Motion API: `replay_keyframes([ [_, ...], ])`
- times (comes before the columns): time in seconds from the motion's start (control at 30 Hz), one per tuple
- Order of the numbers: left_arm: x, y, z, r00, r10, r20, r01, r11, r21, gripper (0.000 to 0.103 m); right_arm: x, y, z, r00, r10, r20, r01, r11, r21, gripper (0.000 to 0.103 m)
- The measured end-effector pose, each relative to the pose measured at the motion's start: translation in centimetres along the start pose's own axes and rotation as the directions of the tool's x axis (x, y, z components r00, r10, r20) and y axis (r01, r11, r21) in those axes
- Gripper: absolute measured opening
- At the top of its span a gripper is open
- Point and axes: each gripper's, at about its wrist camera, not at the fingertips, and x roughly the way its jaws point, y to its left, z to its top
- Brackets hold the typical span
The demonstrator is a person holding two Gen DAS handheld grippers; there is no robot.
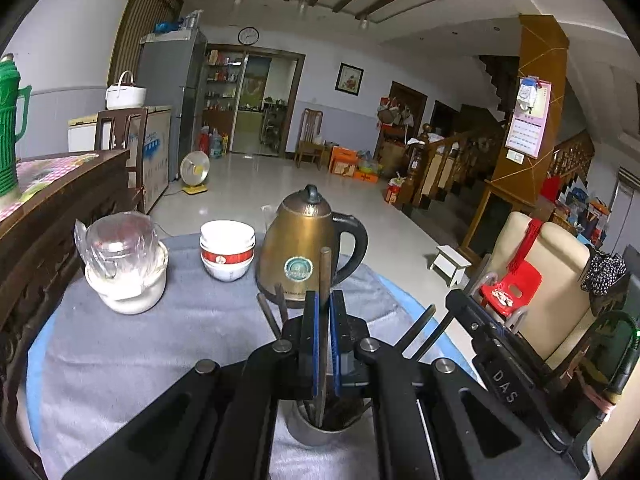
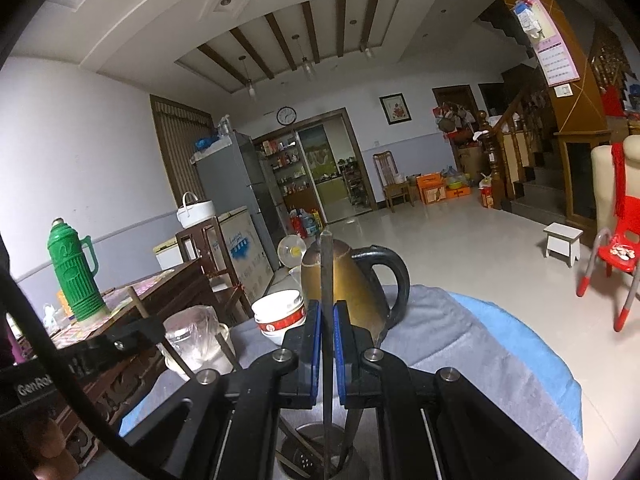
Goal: Organize utensils
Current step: 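Lower both held chopsticks into the grey cup, then open both grippers to release the chopsticks and pull back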
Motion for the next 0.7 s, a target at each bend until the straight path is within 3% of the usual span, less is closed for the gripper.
replay_keyframes([
  [0.7,-1.8,0.8,-3.9,0.995,0.024,-0.096,-0.021,0.999,0.039,0.005,-2.2,-0.7,-3.2,0.998,-0.003,-0.061,0.004,1.0,0.012,0.007],
])
